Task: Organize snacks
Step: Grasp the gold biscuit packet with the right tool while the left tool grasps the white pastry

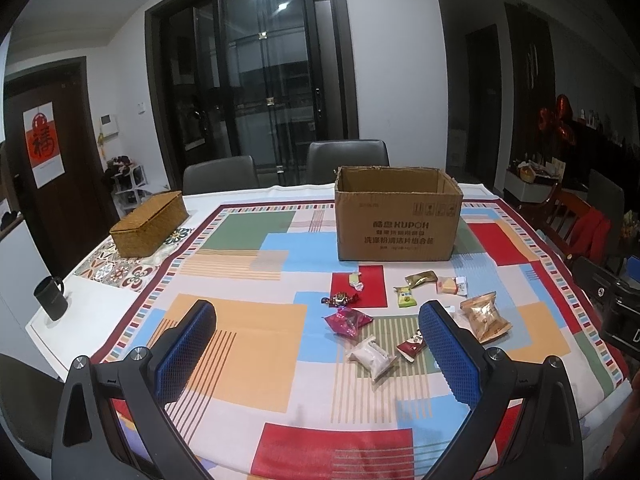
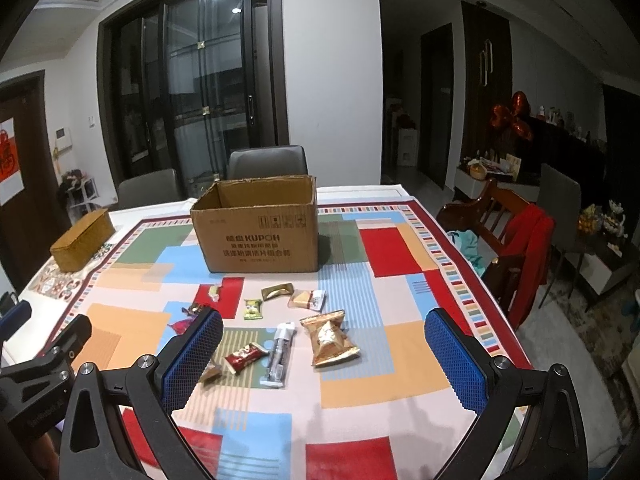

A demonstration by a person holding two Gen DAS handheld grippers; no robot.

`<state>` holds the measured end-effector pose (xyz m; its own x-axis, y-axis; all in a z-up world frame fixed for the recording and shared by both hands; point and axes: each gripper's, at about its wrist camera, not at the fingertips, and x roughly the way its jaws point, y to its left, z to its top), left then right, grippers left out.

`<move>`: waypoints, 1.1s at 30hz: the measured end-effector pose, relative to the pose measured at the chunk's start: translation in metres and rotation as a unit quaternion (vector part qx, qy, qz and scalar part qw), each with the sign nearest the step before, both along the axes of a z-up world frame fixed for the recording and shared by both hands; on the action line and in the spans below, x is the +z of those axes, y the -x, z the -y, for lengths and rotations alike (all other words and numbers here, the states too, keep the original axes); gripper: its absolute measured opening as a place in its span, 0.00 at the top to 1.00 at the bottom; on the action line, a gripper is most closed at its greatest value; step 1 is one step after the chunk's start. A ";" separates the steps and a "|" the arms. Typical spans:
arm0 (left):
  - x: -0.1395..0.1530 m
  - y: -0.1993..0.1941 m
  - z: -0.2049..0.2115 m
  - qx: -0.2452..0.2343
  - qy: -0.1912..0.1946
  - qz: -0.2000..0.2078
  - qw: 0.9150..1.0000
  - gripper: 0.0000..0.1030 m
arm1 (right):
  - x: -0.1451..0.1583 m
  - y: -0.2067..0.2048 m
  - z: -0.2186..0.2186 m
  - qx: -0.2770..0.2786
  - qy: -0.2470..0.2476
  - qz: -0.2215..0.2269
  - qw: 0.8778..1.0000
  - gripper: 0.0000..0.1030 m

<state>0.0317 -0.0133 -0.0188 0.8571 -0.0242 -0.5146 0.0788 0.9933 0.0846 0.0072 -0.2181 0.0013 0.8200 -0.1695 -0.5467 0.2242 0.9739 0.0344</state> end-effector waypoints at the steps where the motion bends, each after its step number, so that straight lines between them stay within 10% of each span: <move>1: 0.000 -0.002 0.001 -0.001 -0.001 -0.001 1.000 0.00 | 0.000 -0.002 0.000 0.000 -0.001 -0.002 1.000 0.01; 33: -0.053 -0.081 0.033 -0.063 -0.029 -0.096 0.993 0.00 | -0.035 -0.082 0.011 0.009 0.008 -0.070 0.997 0.01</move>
<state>0.1128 -0.0467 -0.0721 0.7346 -0.0914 -0.6723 0.2229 0.9684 0.1119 0.0889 -0.2292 -0.0338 0.7390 -0.1642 -0.6534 0.2077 0.9781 -0.0109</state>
